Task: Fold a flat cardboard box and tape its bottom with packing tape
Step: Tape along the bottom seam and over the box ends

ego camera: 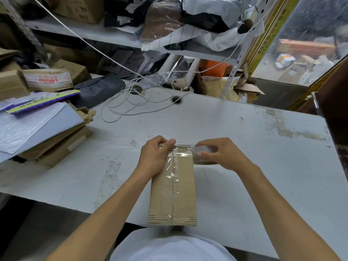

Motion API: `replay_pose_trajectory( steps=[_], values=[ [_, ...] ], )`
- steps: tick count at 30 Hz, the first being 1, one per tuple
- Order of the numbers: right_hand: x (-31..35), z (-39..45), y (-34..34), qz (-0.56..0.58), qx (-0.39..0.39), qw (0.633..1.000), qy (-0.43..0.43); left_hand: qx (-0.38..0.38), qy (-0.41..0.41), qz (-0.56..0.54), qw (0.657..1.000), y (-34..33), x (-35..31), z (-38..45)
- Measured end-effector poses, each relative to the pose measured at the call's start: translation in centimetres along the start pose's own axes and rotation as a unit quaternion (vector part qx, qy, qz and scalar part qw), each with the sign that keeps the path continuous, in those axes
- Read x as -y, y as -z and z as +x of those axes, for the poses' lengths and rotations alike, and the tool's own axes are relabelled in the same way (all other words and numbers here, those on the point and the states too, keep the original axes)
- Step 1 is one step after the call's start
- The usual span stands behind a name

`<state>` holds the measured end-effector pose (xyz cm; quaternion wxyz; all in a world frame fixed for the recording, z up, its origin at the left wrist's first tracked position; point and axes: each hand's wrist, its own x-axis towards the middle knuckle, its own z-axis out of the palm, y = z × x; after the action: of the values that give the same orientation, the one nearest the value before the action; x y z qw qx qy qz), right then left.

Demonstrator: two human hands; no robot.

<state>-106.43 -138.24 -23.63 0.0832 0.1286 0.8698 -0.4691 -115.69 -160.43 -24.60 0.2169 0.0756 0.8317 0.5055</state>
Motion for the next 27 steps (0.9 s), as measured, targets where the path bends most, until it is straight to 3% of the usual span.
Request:
replay_pose_trajectory(
  steps=[13,18,27],
  values=[
    [0.3,0.5,-3.3,-0.007,-0.035,0.999,0.019,-0.009,-0.034,0.047,0.998,2.7,-0.1,1.0],
    [0.7,1.2,-5.4,0.076,-0.012,0.997,0.019,-0.010,-0.051,0.103,0.993,6.3,0.8,2.2],
    [-1.3,1.3,-5.2,0.201,0.020,0.979,0.002,-0.007,-0.053,0.091,0.994,6.8,1.5,2.4]
  ],
)
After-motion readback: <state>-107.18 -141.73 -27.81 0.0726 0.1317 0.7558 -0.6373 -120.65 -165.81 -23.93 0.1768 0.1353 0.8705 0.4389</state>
